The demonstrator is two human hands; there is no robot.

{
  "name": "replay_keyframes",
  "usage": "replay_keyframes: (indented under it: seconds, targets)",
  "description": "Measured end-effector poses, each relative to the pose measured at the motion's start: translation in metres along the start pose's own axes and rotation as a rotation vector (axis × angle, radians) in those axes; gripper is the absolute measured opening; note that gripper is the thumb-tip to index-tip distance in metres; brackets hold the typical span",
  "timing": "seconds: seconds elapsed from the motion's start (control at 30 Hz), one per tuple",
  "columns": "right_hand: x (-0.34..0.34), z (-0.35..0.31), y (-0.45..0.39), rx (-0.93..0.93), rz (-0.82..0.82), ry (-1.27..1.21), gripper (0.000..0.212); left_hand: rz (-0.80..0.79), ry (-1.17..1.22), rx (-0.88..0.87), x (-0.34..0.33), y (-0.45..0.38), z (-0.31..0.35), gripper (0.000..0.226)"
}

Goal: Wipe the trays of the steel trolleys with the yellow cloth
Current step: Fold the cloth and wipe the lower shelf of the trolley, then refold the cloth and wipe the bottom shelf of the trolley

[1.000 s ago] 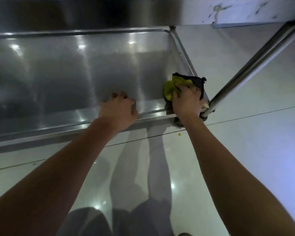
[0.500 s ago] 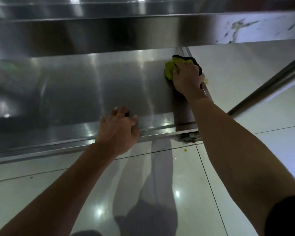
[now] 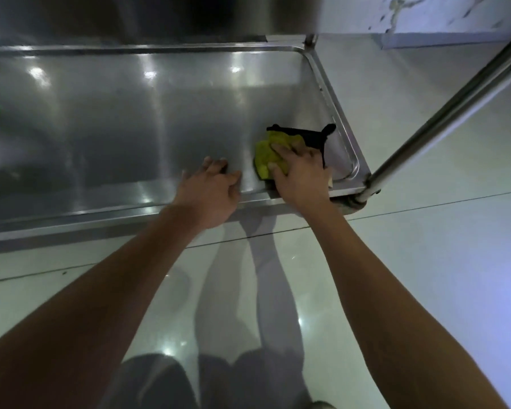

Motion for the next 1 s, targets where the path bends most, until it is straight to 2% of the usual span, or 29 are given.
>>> replay_keyframes:
  seconds: [0.13,0.27,0.5,0.67,0.87,1.0]
  targets:
    - [-0.001,-0.024,0.029,0.050,0.037,-0.018,0.044,0.031,0.102,-0.041,0.018,0.018,-0.014,0.033]
    - [-0.009,-0.050,0.041,0.030,0.039,0.004,0.044,0.120,-0.029,-0.011,0.040,0.055,-0.056,0.032]
    - [-0.038,-0.164,0.067,0.173,-0.015,0.008,0.050,0.028,-0.049,0.067,0.044,0.109,-0.136,0.035]
    - [-0.055,-0.234,0.077,0.320,-0.068,0.064,0.053,0.064,-0.031,0.146,0.050,0.148,-0.183,0.035]
    - [-0.045,-0.265,0.101,0.325,-0.078,-0.195,0.040,0.051,0.024,0.179,0.060,0.190,-0.209,0.040]
    - [-0.011,-0.271,0.147,0.275,-0.036,-0.230,0.046,-0.010,-0.013,0.167,0.081,0.229,-0.197,0.045]
Point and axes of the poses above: each hand's wrist, its own y-axis away from the middle knuckle, its own x-axis out of the back of the hand, z = x × y, the point moved 6 cm from there along -y, towards the middle knuckle
